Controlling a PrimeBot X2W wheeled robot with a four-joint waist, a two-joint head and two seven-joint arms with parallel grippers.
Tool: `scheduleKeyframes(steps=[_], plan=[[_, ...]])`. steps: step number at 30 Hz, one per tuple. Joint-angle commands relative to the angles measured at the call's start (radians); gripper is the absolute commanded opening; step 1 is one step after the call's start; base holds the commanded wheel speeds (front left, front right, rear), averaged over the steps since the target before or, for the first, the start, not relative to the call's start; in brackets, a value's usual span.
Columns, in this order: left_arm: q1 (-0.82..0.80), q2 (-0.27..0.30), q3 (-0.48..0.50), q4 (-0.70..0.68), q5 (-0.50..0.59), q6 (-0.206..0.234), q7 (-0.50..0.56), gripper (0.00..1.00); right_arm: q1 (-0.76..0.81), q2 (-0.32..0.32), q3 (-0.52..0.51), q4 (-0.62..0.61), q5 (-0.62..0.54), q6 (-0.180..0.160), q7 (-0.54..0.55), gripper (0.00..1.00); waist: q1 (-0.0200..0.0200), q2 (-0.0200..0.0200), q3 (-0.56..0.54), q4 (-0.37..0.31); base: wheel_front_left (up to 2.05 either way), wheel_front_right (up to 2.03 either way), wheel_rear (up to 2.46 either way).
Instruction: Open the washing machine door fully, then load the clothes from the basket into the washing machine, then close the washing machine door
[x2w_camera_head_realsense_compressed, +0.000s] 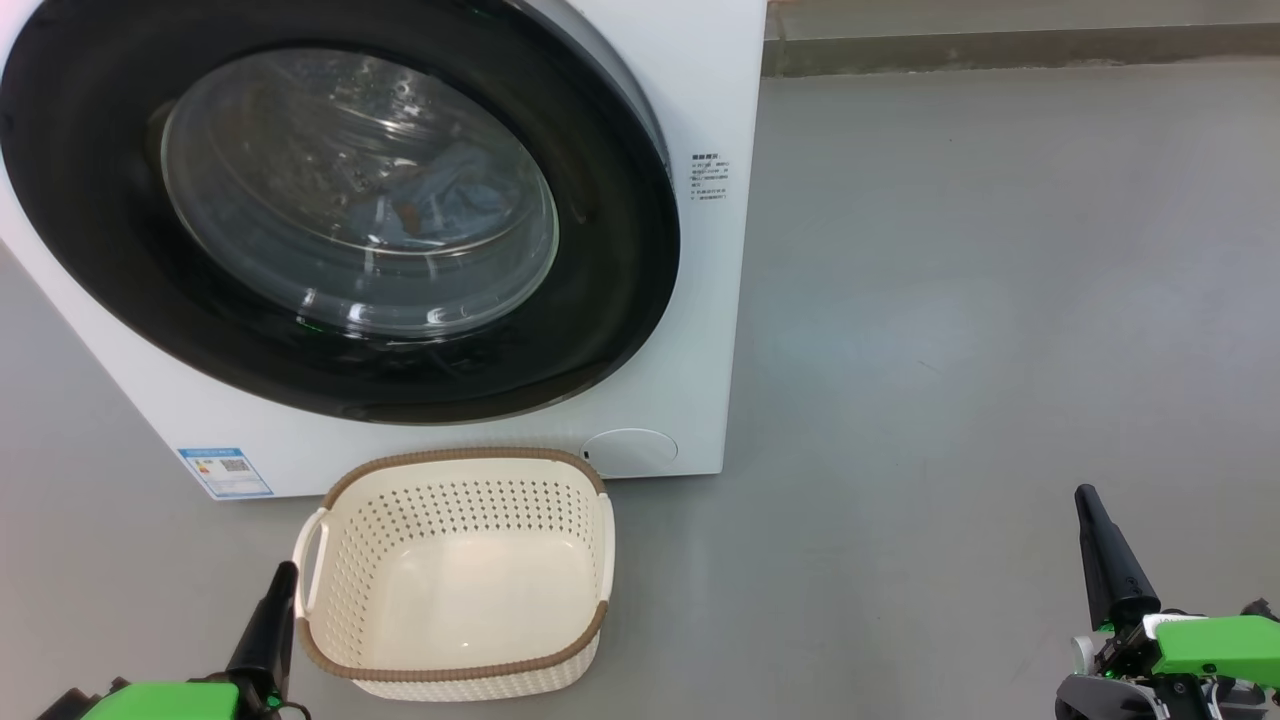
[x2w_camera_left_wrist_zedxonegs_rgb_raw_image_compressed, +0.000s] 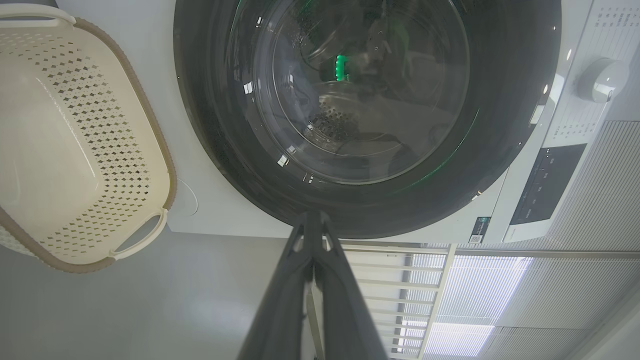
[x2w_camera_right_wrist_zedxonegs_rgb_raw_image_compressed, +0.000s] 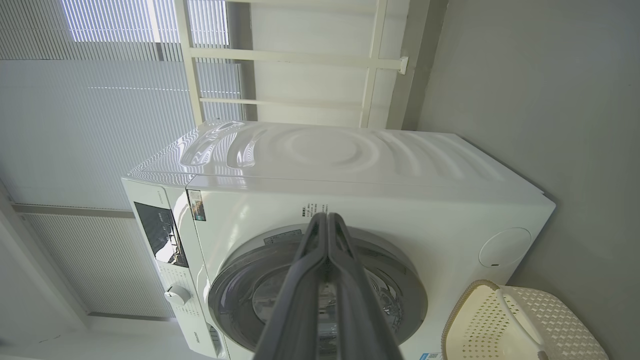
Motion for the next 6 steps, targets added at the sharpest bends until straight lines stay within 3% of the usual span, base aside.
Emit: scheduleKeyframes(steps=[1, 6], plan=[[-0.048, 0.010, 0.036, -0.019, -0.006, 0.001, 0.007, 0.00, -0.029, -0.007, 0.017, -0.031, 0.011, 0.001, 0.009, 0.00, 0.0000, -0.0001, 0.000, 0.000, 0.00, 0.00, 0.00], [-0.048, 0.010, 0.036, -0.019, -0.006, 0.001, 0.007, 0.00, -0.029, -0.007, 0.017, -0.031, 0.011, 0.001, 0.009, 0.00, 0.0000, -0.0001, 0.000, 0.000, 0.00, 0.00, 0.00]])
